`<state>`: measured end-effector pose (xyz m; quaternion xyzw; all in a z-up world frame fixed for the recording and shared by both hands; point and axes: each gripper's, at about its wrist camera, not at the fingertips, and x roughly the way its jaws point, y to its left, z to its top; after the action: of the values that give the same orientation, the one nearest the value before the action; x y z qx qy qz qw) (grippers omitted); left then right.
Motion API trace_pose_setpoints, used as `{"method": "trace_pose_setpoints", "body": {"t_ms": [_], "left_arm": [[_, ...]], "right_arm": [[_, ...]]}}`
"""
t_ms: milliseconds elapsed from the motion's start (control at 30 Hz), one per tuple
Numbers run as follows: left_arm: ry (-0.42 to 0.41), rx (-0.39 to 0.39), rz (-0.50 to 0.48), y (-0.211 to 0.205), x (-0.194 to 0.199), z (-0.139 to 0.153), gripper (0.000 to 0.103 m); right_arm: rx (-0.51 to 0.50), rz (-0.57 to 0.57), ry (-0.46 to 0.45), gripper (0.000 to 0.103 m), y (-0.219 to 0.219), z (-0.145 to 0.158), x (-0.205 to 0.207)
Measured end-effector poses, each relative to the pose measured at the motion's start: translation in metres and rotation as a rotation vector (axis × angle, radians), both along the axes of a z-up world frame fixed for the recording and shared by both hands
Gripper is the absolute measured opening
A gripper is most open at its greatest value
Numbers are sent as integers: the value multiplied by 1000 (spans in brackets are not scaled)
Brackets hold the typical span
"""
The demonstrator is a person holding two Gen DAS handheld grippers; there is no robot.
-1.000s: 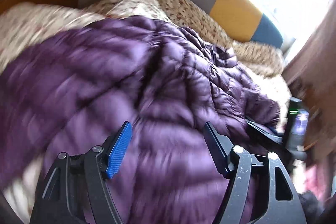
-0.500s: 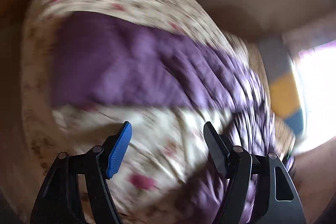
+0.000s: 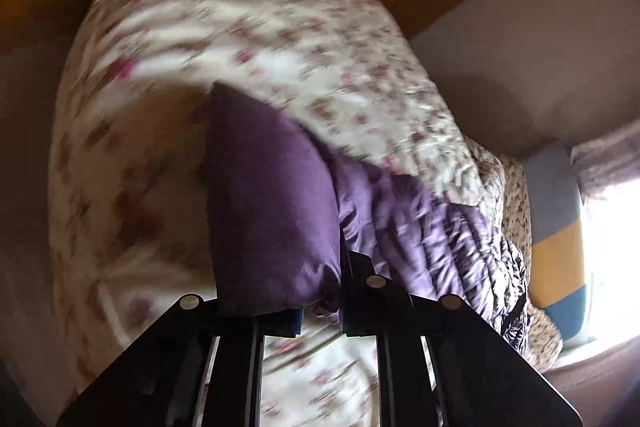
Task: Fold large clothes
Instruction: 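Lift the held sleeve over the jacket body and open the left tool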
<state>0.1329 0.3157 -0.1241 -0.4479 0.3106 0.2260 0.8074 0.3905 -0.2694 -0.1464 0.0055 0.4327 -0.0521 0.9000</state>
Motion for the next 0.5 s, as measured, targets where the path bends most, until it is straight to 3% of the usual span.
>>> {"method": "trace_pose_setpoints", "body": {"t_ms": [267, 500], "left_arm": [[-59, 149, -232, -50, 99, 45, 12], [-132, 138, -503, -146, 199, 64, 12]], "right_arm": [[1, -4, 3, 101, 1, 0, 0], [2, -9, 7, 101, 1, 1, 0]]}}
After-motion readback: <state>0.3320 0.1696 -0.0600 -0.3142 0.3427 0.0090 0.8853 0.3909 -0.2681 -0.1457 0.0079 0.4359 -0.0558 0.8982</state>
